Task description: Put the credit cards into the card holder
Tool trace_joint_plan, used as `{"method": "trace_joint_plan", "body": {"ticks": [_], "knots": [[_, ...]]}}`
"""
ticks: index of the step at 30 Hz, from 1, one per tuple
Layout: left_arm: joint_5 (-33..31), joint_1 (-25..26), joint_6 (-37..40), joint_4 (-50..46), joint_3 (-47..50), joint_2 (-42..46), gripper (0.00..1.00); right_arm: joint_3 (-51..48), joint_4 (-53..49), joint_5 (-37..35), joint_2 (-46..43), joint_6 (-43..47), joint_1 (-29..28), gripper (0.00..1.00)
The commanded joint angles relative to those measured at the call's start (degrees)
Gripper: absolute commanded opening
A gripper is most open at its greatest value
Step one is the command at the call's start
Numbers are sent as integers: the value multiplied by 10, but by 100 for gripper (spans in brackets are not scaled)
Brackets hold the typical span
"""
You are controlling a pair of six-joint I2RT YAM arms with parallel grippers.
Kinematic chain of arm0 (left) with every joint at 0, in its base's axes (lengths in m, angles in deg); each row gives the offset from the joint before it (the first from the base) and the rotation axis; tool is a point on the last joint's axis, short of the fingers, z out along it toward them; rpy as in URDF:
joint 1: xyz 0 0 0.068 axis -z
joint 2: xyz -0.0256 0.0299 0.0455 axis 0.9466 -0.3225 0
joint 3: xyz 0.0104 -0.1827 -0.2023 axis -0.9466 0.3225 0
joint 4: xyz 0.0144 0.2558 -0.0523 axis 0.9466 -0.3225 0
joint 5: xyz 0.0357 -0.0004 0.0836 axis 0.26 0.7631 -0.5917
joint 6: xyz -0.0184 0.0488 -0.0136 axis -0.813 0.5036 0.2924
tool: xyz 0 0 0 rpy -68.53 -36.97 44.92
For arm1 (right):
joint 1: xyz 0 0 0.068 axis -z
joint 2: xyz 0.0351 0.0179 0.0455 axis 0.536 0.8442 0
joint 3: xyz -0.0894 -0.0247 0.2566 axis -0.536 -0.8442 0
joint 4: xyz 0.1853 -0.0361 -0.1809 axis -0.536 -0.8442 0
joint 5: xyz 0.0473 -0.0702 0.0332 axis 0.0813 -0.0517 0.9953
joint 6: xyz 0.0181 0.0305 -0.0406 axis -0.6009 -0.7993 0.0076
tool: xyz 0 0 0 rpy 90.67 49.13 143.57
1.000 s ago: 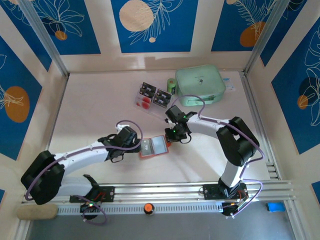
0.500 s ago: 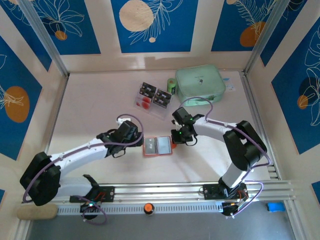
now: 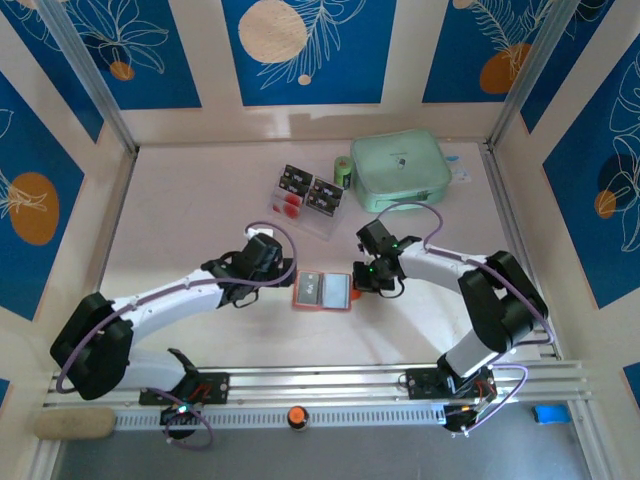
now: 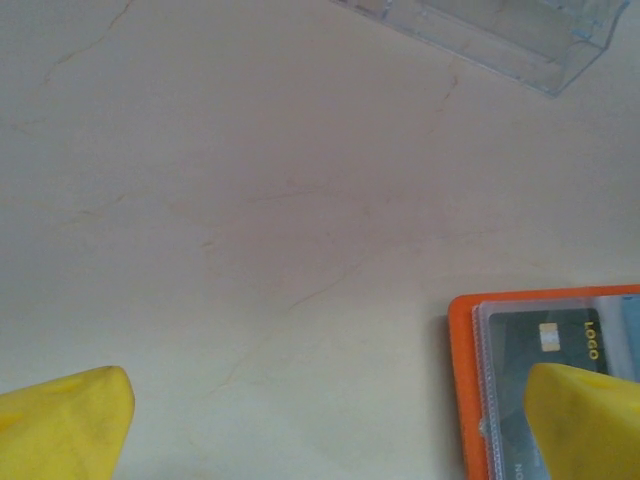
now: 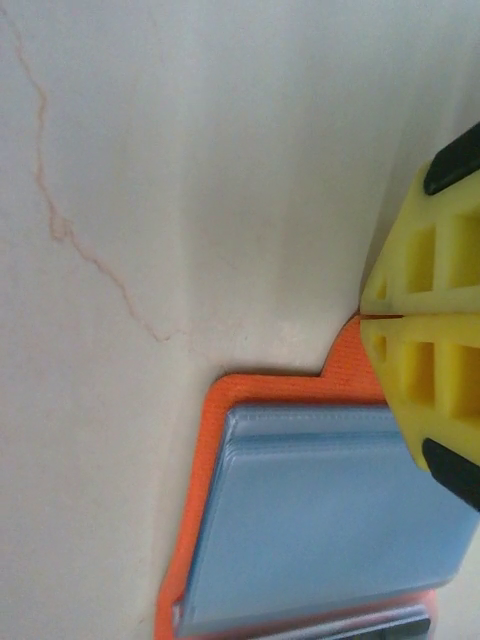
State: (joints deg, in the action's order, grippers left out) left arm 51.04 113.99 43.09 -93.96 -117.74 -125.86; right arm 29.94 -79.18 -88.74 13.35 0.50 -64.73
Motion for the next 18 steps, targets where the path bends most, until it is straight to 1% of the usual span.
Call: {"method": "trace_joint_plan", "body": {"ticks": [1, 4, 9, 11, 15, 18], "knots": [[12, 7, 13, 18, -17, -6, 100, -3, -9, 13, -33, -16, 2, 17], [16, 15, 9, 30, -15, -9, 100, 2, -24, 11, -58, -16, 4, 27], [24, 33, 11, 38, -21, -21, 100, 14, -31, 29, -91, -16, 9, 27], [27, 38, 16, 36, -26, -27, 100, 20, -24, 47, -92, -14, 10, 24], [41, 45, 28, 34, -35, -43, 100, 31, -5, 90, -71, -19, 9, 13], [52, 51, 44, 31, -43, -57, 100, 32, 13, 106, -52, -27, 9, 7]]}}
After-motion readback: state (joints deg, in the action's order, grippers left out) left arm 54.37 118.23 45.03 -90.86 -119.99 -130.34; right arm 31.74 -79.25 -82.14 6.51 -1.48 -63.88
